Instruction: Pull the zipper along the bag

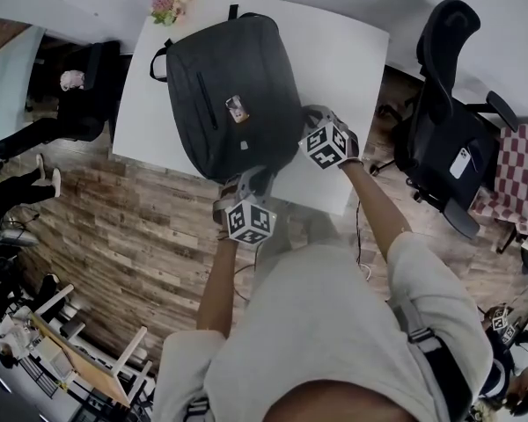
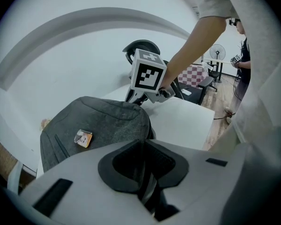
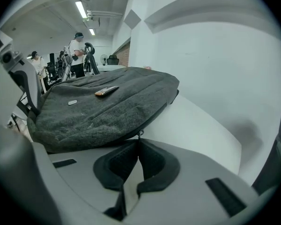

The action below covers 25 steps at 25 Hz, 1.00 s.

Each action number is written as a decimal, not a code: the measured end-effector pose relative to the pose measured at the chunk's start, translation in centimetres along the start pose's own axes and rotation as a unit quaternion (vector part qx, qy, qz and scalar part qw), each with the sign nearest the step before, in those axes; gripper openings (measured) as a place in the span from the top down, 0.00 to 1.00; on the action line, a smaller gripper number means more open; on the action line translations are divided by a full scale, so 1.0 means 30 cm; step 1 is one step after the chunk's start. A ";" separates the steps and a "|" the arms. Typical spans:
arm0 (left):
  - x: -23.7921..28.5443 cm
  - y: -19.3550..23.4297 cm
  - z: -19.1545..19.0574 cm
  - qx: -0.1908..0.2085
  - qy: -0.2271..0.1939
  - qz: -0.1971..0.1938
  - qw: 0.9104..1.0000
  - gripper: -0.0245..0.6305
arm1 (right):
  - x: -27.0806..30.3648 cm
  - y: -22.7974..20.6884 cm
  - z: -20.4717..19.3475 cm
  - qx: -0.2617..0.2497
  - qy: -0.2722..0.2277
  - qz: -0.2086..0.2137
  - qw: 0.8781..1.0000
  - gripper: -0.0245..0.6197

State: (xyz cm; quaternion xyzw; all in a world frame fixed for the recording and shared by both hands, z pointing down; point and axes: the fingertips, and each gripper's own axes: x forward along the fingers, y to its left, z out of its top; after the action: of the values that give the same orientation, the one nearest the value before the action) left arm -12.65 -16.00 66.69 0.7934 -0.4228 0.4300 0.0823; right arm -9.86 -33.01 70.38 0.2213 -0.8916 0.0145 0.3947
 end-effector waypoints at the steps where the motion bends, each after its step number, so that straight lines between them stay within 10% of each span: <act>1: 0.003 0.001 0.003 -0.003 -0.001 0.001 1.000 0.87 | -0.007 0.004 -0.005 0.000 0.004 -0.001 1.000 0.93; 25: 0.179 -0.050 0.239 -0.051 -0.029 -0.046 0.997 0.88 | -0.264 0.231 -0.209 0.083 0.034 -0.008 0.996 0.93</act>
State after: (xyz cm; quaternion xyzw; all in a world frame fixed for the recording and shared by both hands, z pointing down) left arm -5.67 -21.84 66.65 0.8190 -0.4096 0.3803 0.1301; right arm -3.63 -22.46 70.11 0.2603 -0.8717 0.0928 0.4047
